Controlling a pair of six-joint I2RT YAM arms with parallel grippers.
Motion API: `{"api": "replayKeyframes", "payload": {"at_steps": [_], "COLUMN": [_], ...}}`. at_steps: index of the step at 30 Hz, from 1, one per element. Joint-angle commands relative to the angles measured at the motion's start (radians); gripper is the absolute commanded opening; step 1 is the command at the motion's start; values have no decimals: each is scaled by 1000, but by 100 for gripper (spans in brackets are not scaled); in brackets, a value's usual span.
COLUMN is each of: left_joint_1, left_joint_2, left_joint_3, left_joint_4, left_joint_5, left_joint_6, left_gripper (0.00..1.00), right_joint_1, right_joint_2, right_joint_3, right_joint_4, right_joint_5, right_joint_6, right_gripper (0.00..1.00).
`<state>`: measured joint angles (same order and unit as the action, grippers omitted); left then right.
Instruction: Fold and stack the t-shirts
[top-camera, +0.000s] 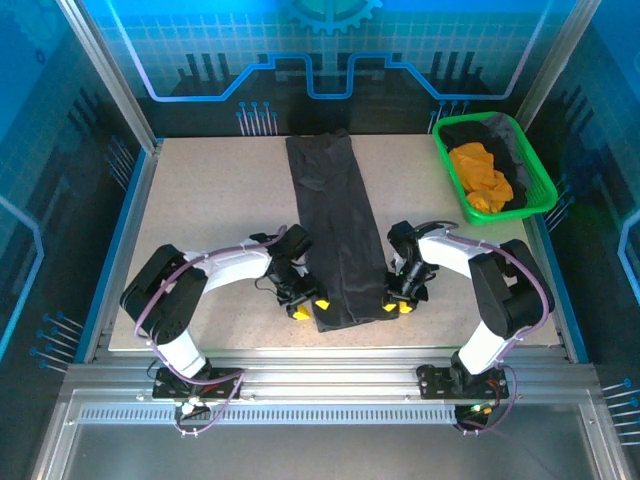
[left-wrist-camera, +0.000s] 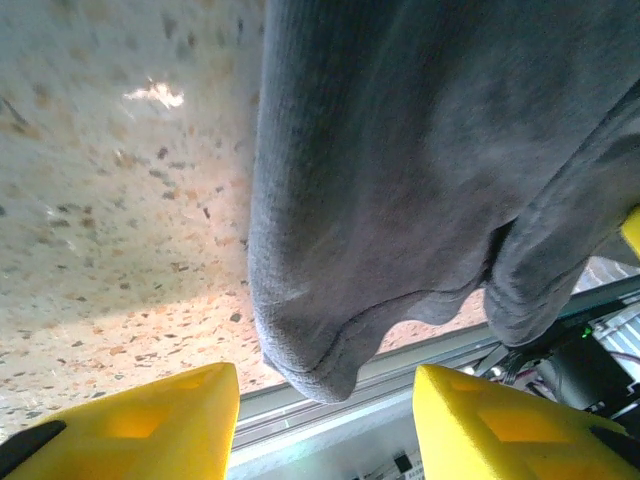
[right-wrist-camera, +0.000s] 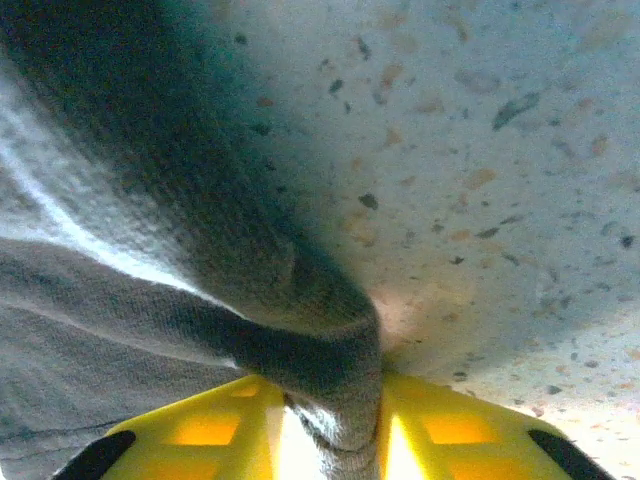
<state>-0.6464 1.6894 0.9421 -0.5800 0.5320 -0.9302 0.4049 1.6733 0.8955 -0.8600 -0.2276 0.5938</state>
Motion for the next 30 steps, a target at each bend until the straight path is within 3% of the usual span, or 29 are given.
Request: {"api": "replayKeyframes", "payload": {"at_steps": [1, 4, 8, 10, 13, 14, 19, 23, 30], "left_joint_1": [-41, -79, -107, -102, -99, -99, -71, -19, 112], "left_joint_2": [14, 47, 95, 107, 67, 30, -173, -254, -333], "left_joint_3": [-40, -32, -35, -51, -95, -117, -216, -231, -65], "left_joint_4": [54, 85, 95, 106, 86, 77, -3, 12, 43], "left_joint_5": [54, 62, -6, -69, -156, -171, -138, -22, -100], "left_joint_6": [-86, -119, -120, -124, -143, -161, -178, -175, -211], "left_gripper": [51, 50, 45, 36, 6, 0, 0, 0, 0], "right_joint_1": [35, 42, 54, 66, 87, 97, 147, 140, 76], "right_joint_2": [16, -21, -57, -73, -96, -109, -173, -181, -125], "right_joint_3": [-10, -51, -59, -58, -50, -49, -28, 74, 288], "right_joint_4": [57, 64, 55, 43, 8, -7, -75, -153, -186], "right_joint_5": [-58, -67, -88, -96, -105, -108, -160, -176, -180], "right_joint_6": [28, 51, 64, 67, 72, 75, 107, 98, 144], "right_gripper": [18, 12, 5, 3, 0, 0, 0, 0, 0]}}
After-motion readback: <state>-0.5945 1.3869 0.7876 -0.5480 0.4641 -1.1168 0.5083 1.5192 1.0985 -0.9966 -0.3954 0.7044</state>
